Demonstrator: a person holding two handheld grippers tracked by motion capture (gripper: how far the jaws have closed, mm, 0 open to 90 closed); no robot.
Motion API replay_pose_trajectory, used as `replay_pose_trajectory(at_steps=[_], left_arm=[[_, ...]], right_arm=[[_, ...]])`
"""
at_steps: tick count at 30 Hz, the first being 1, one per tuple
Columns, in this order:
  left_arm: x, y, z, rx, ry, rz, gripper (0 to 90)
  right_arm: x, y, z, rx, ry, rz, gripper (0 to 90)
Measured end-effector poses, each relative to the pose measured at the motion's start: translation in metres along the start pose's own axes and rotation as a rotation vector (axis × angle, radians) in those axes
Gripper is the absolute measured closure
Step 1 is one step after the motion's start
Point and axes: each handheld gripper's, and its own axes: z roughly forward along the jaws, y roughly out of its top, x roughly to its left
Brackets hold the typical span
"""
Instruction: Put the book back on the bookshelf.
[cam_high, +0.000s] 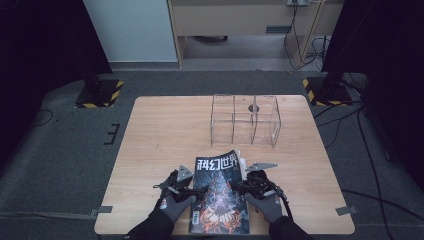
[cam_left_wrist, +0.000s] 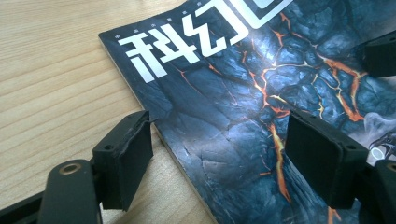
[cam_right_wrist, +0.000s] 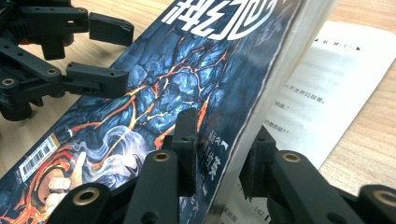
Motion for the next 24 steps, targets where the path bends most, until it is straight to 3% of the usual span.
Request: replay_pose_trajectory(at_steps=[12,24], left_arm=[[0.001,0.001,-0.002,-0.010,-0.005,-0.009,22.1],[0.008,0.007,-0.018,-0.102,-0.023,-0.074,20.8]], right_arm=[[0.003,0.001,-0.004,-0.023,0.005,0.004,76.4],[0.014,0.006,-0.017,-0.082,0.027,-0.036,80.6]])
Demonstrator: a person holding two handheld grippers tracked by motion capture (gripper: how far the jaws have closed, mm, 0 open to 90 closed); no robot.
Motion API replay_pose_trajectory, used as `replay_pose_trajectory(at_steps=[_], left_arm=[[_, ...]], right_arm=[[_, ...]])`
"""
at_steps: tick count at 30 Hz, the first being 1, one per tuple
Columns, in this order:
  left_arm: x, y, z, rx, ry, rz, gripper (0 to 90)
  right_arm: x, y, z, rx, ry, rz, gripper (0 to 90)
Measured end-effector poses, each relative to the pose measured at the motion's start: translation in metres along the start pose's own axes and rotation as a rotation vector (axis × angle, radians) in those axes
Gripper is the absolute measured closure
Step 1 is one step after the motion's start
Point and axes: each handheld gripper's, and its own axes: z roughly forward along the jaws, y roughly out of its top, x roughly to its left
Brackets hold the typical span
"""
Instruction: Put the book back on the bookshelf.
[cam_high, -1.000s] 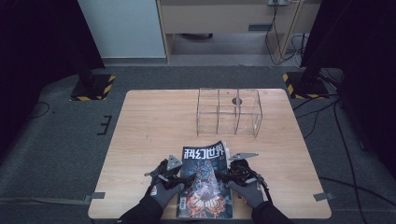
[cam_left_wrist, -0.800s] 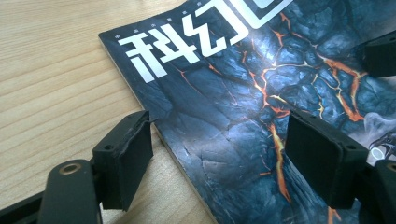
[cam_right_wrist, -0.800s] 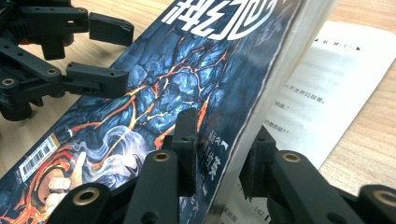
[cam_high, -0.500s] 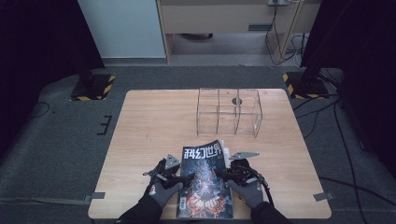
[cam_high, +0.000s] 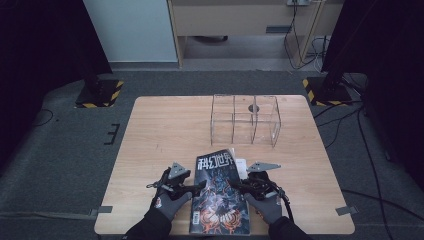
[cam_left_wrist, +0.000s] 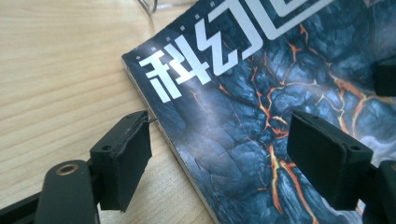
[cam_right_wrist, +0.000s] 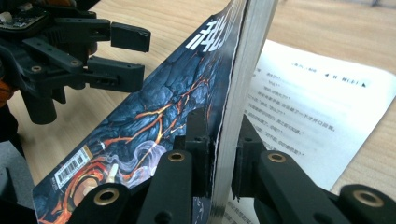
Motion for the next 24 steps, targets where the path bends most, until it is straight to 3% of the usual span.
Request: replay_pose_trajectory(at_steps=[8,19,24], left_arm=[[-0.002,0.002,-0.005,-0.028,-0.030,-0.022,19.5],[-0.004,0.004,-0.008,-0.055,-0.061,-0.036,19.1],[-0.003,0.005,-0.008,-0.069,-0.083,-0.063,18.9]], right_arm=[[0.008,0.009,-0.021,-0.077,0.020,-0.047,83.6],[0.016,0.014,-0.032,-0.118,0.027,-0.108,83.7],[0.020,0.018,-0.039,-0.149,0.033,-0.136,83.7]])
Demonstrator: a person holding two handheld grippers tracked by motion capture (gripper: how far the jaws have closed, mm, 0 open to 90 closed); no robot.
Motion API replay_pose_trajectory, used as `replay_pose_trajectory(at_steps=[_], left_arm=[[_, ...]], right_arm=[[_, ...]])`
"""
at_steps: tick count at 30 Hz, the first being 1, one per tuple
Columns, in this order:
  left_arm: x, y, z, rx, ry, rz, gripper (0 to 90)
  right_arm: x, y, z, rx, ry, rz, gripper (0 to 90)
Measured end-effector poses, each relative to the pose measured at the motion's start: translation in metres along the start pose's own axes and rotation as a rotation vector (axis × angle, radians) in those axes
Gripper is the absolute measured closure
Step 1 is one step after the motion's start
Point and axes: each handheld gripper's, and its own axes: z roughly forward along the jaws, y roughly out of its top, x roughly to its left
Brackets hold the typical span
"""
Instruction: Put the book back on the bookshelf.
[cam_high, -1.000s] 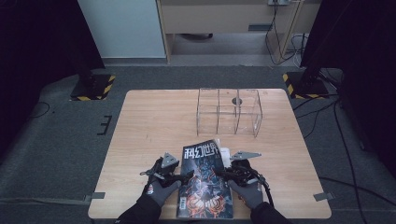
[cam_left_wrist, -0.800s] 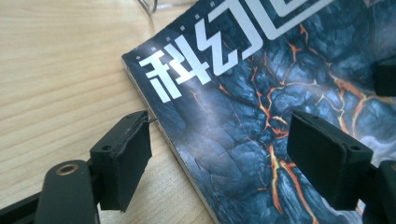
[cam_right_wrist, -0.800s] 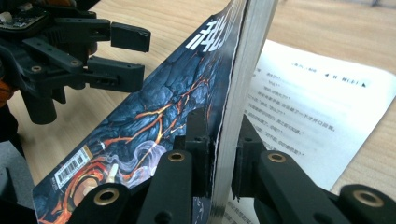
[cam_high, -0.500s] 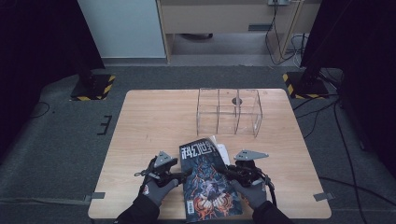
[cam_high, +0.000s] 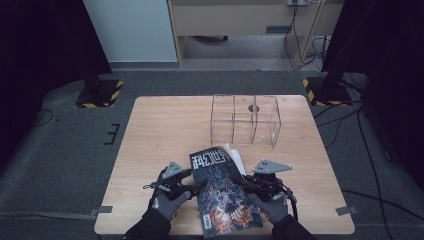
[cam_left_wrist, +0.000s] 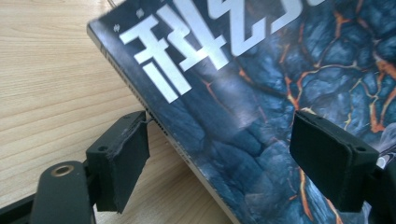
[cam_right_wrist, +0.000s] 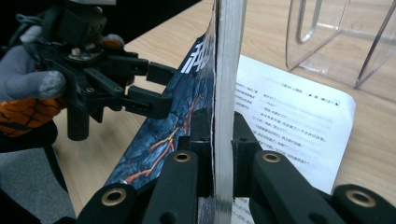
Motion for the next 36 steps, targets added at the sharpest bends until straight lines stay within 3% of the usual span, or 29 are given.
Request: replay_pose_trajectory(at_steps=[11,17,25,28,36], left_arm=[[-0.004,0.001,0.003,-0.024,-0.059,-0.003,18.2],[-0.008,0.002,0.005,-0.021,-0.081,0.030,17.9],[-0.009,0.005,-0.001,-0.066,-0.115,-0.002,20.9],[-0.017,0.008,-0.003,-0.099,-0.127,0.031,21.6],[-0.023,0.011,-0.001,-0.106,-0.128,0.077,20.6]], right_arm=[[0.006,0.008,-0.011,-0.067,0.010,-0.037,83.7],[0.005,0.007,-0.009,-0.068,0.013,-0.033,83.7],[-0.004,0.001,-0.005,-0.035,0.002,0.005,83.4],[-0.010,-0.002,0.000,-0.008,-0.017,0.022,83.4],[-0.012,-0.004,0.000,-0.001,-0.006,0.021,83.5]])
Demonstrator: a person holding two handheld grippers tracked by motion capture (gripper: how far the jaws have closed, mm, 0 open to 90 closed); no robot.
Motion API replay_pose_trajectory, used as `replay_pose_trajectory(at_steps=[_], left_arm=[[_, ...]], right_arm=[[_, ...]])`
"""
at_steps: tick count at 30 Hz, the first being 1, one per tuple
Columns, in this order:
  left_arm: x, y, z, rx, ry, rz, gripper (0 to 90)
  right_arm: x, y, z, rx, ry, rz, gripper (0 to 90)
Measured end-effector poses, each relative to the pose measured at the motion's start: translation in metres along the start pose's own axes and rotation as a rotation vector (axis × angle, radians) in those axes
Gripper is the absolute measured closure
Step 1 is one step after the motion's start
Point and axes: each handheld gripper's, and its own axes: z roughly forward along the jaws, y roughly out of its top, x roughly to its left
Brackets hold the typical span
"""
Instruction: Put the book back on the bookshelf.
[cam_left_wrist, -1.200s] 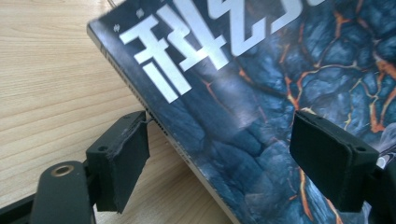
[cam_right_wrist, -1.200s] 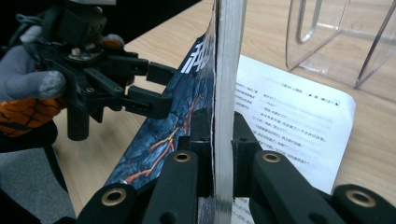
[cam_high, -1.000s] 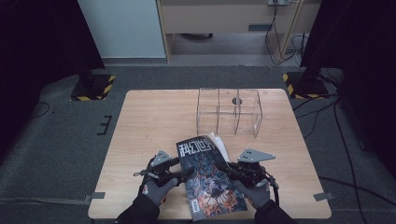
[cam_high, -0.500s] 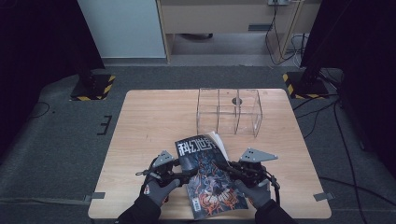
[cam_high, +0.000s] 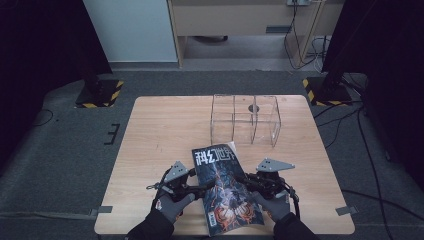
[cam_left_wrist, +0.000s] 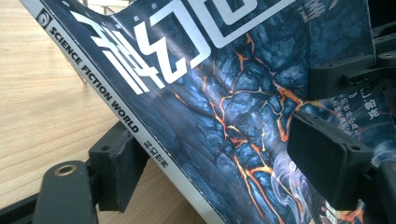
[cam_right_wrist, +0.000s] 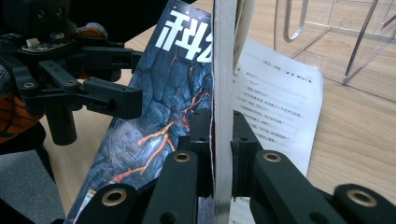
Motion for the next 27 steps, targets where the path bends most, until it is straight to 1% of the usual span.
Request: replay_pose_trajectory(at_steps=[1,2,4,7,8,9,10,12,13,14,18,19,20,21,24,25,27], left_arm=[[0.000,0.000,0.000,0.000,0.000,0.000,20.6],[-0.001,0.001,0.001,0.000,0.001,0.009,20.6],[-0.001,0.001,0.001,0.000,0.000,0.008,20.6],[-0.003,0.002,0.005,-0.002,-0.016,0.017,21.0],[-0.004,0.003,0.006,0.001,-0.021,0.024,21.0],[-0.006,0.003,0.007,-0.002,-0.015,0.030,21.8],[-0.007,0.004,0.006,-0.004,-0.004,0.036,22.2],[-0.007,0.005,0.005,-0.008,0.003,0.034,26.4],[-0.007,0.006,0.004,-0.013,0.007,0.033,26.4],[-0.008,0.007,0.003,-0.016,0.016,0.037,28.4],[-0.011,0.012,0.000,-0.043,0.053,0.039,30.7],[-0.011,0.013,-0.001,-0.049,0.056,0.036,34.8],[-0.012,0.014,-0.002,-0.053,0.057,0.033,34.8],[-0.012,0.015,-0.003,-0.059,0.061,0.032,38.3],[-0.014,0.019,-0.005,-0.073,0.066,0.033,40.3],[-0.015,0.020,-0.006,-0.076,0.067,0.036,42.5],[-0.017,0.022,-0.007,-0.082,0.071,0.046,43.7]], right_arm=[[0.000,0.000,0.000,0.000,0.002,0.000,83.5],[0.000,0.000,0.000,0.000,0.001,0.000,83.5],[0.000,0.000,0.000,-0.003,0.009,0.001,83.4],[0.000,0.000,0.000,-0.011,0.031,-0.003,83.5],[0.000,0.000,0.000,-0.011,0.031,-0.003,83.5],[0.003,0.001,0.001,-0.014,0.041,-0.007,83.5],[0.004,0.001,0.001,-0.014,0.034,-0.017,83.5],[0.005,0.001,0.000,-0.018,0.030,-0.017,83.4],[0.005,0.001,0.000,-0.018,0.030,-0.017,83.4],[0.004,0.001,0.000,-0.023,0.031,-0.013,83.4],[0.004,0.001,0.001,-0.029,0.027,-0.015,83.3],[0.004,0.001,0.001,-0.034,0.019,-0.018,82.9],[0.004,0.001,0.001,-0.034,0.019,-0.018,82.9],[0.004,0.001,0.001,-0.039,0.012,-0.019,82.5],[0.004,0.001,0.001,-0.042,0.004,-0.019,82.2],[0.003,0.002,0.002,-0.044,-0.003,-0.022,81.9],[0.002,0.003,0.002,-0.046,-0.008,-0.025,81.5]])
